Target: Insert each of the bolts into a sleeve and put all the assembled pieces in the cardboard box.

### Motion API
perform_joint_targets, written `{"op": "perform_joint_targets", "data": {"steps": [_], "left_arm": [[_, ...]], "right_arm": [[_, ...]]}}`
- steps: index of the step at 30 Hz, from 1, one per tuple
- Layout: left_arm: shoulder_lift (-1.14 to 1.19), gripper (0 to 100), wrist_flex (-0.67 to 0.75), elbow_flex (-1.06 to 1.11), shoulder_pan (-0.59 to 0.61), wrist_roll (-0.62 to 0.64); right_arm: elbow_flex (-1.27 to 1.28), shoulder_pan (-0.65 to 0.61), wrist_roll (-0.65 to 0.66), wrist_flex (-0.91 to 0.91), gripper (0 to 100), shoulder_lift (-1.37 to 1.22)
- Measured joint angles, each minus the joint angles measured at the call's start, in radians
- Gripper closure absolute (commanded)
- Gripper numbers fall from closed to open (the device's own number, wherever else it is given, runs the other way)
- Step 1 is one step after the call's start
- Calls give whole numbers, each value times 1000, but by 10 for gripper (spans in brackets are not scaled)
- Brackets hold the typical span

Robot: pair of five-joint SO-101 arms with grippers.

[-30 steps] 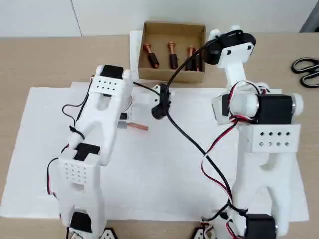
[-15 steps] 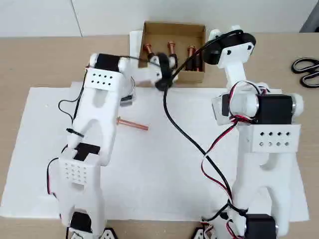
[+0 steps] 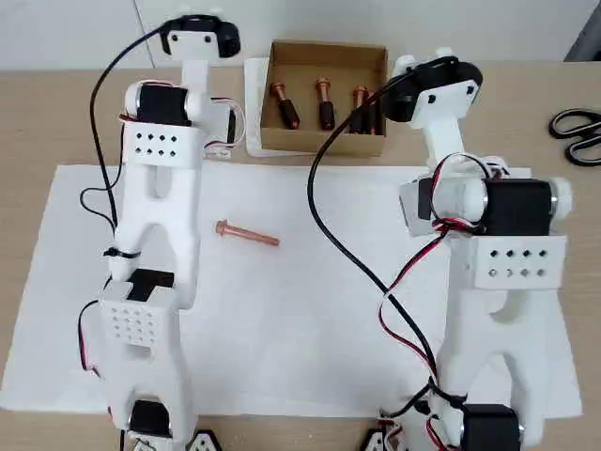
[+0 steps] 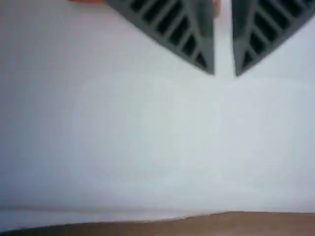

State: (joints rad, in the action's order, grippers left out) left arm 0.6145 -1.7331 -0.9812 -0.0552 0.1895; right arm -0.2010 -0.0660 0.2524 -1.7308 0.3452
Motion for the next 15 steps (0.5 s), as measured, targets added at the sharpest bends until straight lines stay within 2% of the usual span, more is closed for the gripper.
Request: {"op": "perform_joint_targets", "data": {"steps": [2, 7, 15], "left_arm": [[0, 949, 0, 15, 0, 103], [-107, 769, -2, 126, 0, 327], [-267, 758, -2, 494, -35, 684]], "right_arm": [[0, 0, 2, 0, 995, 0], [0, 0, 25, 0, 995, 0], [0, 0, 28, 0, 995, 3]]}}
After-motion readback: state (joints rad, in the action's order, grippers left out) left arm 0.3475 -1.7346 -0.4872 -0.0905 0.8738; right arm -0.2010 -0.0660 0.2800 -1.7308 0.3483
